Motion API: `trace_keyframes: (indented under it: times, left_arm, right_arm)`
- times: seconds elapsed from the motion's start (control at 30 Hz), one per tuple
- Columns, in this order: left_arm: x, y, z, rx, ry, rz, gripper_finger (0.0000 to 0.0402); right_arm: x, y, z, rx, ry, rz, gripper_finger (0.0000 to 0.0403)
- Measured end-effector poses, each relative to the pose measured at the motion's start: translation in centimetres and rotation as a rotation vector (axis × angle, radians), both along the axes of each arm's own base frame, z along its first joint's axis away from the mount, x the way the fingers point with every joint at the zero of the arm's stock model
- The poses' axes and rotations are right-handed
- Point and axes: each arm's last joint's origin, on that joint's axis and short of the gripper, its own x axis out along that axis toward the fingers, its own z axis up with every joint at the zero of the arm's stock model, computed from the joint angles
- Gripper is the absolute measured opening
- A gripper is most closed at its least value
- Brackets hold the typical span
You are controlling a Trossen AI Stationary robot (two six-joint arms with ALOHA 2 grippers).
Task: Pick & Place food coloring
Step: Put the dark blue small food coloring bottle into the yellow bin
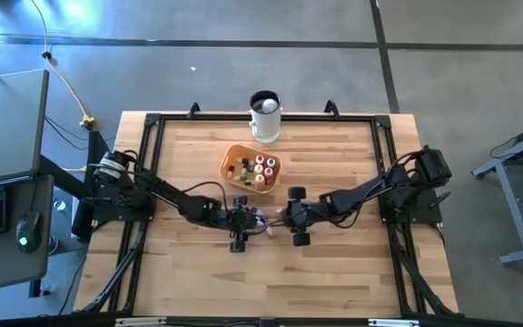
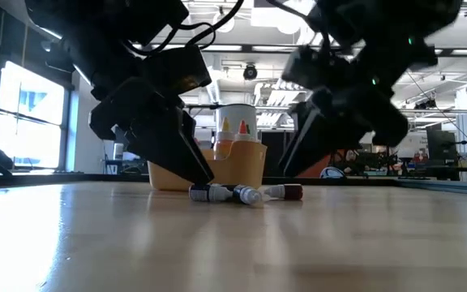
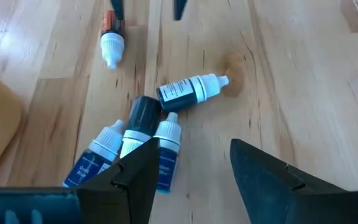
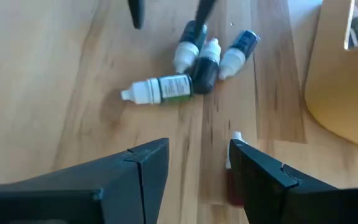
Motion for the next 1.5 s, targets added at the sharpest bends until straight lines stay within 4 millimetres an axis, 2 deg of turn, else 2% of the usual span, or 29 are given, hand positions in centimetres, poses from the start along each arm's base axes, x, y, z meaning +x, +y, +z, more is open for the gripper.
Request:
trace_keyframes:
  times: [0.17,0.3,0.47,0.77,0.87,1.03,1.17,1.3,1.5]
  left_arm:
    - [0.3,0.5,-0.6,0.011,0.006,0.023,0.0175]
    - [0.6,1.8,-1.5,0.018,0.038,0.062,0.0147]
    - [1.0,3.1,-1.8,-0.058,0.052,0.037,0.0123]
    - [1.3,3.2,-1.8,-0.066,0.025,0.049,0.0092]
    - [1.1,3.1,-0.8,-0.078,-0.003,0.051,0.0078]
    - [0.8,3.3,2.2,-0.044,-0.034,0.093,0.0074]
    - [0.1,3.9,5.2,0.096,-0.021,0.175,0.0078]
    - [-0.7,5.9,6.7,0.240,0.084,0.323,0.0078]
    - [-1.9,10.4,6.0,0.225,0.262,0.503,0.0079]
  right_arm:
    - [-1.3,-1.7,-1.9,0.023,-0.085,-0.017,0.0163]
    - [-2.3,-2.8,-2.8,0.008,-0.153,-0.024,0.0163]
    - [-3.6,-4.2,-4.1,0.067,-0.129,-0.071,0.0163]
    - [-4.5,-4.6,-4.4,0.099,-0.193,-0.035,0.0161]
    - [-4.4,-4.4,-4.3,0.107,-0.217,0.008,0.0157]
    - [-4.4,-4.4,-4.1,0.107,-0.230,0.012,0.0156]
    - [-4.3,-4.4,-4.0,0.107,-0.249,0.011,0.0155]
    - [-4.1,-4.4,-3.8,0.114,-0.273,0.008,0.0155]
    - [-4.1,-4.4,-3.8,0.117,-0.271,0.008,0.0155]
